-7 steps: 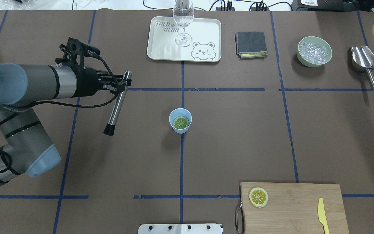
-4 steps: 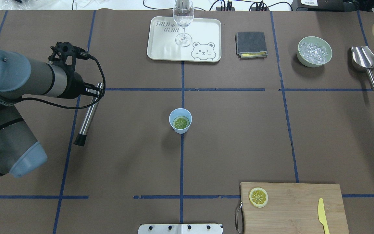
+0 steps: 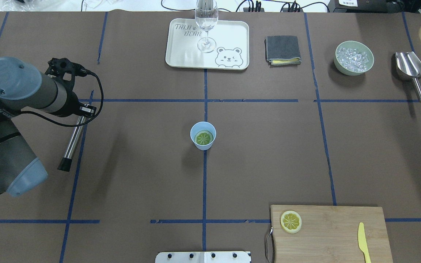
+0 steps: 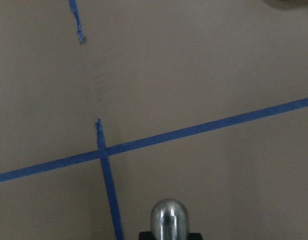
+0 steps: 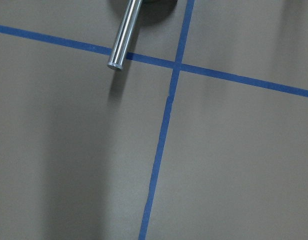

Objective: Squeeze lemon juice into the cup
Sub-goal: 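Lift the metal rod out of the cup and carry it back, then lower the metal rod onto the table and open the left gripper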

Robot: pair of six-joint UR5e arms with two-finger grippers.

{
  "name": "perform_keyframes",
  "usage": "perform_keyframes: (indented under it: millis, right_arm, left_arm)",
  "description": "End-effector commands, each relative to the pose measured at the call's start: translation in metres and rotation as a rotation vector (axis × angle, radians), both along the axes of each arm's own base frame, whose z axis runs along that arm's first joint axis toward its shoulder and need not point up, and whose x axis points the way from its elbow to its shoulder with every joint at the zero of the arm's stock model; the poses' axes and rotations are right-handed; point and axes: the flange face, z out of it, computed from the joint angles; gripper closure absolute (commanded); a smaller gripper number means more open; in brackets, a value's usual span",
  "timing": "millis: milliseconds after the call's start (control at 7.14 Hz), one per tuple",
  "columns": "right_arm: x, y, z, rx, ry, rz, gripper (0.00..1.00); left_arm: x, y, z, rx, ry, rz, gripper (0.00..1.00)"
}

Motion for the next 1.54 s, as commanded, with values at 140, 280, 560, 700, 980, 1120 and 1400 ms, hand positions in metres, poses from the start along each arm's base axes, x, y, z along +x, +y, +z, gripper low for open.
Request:
perform_keyframes:
  millis: [140,280,560,700,980,1120,1400]
  right_arm:
    - [0.000,0.001,0.004,-0.008,-0.001,0.001,0.00]
    - [0.000,0.001,0.004,-0.010,-0.001,0.000,0.00]
    - [0.000,0.001,0.004,-0.009,0.001,-0.001,0.00]
    - [0.000,0.001,0.004,-0.008,0.001,0.000,0.00]
    - [0.000,0.000,0.003,-0.006,0.000,0.001,0.00]
    - [0.000,0.000,0.003,-0.006,0.000,0.001,0.00]
    - [0.000,-0.001,0.002,-0.005,0.000,0.001,0.00]
  left_arm:
    - [-0.004,-0.006,0.051,-0.025,-0.086,0.039,1.00]
    - [-0.007,-0.010,0.053,-0.032,-0.085,0.029,1.00]
    - [-0.030,-0.029,0.073,-0.089,-0.109,-0.044,1.00]
    - [-0.041,-0.042,0.091,-0.127,-0.128,-0.086,1.00]
    - [-0.040,-0.043,0.103,-0.165,-0.137,-0.115,1.00]
    - [-0.036,-0.044,0.103,-0.178,-0.133,-0.127,1.00]
    - [-0.027,-0.048,0.115,-0.189,-0.148,-0.116,1.00]
